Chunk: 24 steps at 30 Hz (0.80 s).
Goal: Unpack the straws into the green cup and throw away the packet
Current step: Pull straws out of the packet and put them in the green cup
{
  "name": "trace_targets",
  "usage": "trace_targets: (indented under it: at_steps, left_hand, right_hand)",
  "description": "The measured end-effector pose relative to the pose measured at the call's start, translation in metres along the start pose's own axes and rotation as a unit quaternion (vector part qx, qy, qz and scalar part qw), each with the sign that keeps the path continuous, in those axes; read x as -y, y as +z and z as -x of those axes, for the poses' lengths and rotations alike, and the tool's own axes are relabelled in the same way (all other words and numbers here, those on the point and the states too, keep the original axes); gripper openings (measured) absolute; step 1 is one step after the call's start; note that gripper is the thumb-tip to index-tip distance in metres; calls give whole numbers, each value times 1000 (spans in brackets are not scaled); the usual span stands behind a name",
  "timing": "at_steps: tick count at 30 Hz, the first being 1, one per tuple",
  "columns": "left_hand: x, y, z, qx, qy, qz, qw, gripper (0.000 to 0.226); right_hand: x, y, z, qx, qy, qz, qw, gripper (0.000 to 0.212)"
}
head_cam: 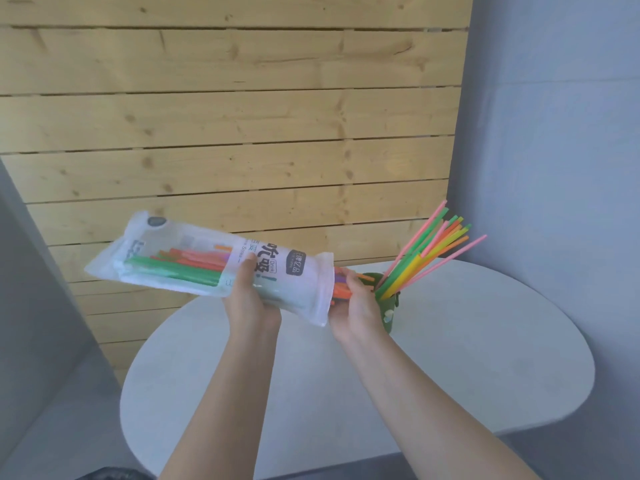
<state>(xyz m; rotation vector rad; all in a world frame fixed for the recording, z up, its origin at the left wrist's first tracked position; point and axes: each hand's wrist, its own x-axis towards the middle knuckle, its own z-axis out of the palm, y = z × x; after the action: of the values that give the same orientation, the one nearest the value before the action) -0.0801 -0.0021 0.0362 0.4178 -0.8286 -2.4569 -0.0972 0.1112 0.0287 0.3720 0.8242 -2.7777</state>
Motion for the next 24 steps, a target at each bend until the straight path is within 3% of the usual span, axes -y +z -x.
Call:
trace_targets:
  at_steps: [4,10,13,15,19,24]
  left_hand:
    - [7,-4,3,-23,-66,41,997,6]
    - [10,-2,5,-7,-85,57,995,10]
    - [12,-2,8,-10,-102,69,992,9]
    - [12,-1,10,-15,-108,82,991,9]
    - [12,-1,10,-33,-119,113,986,8]
    - [15,-3,8,-54,-127,130,982,4]
  right_hand:
    - [10,7,1,3,-8,-14,1000,19]
    - [14,5,-1,12,-17,-16,1000,17]
    - [20,7,-2,41,-38,-9,998,29]
    - [25,9,-4,29,-89,43,995,37]
    - [39,15,-4,7,-218,82,972,26]
    - [58,20,2,14,-268,69,961,21]
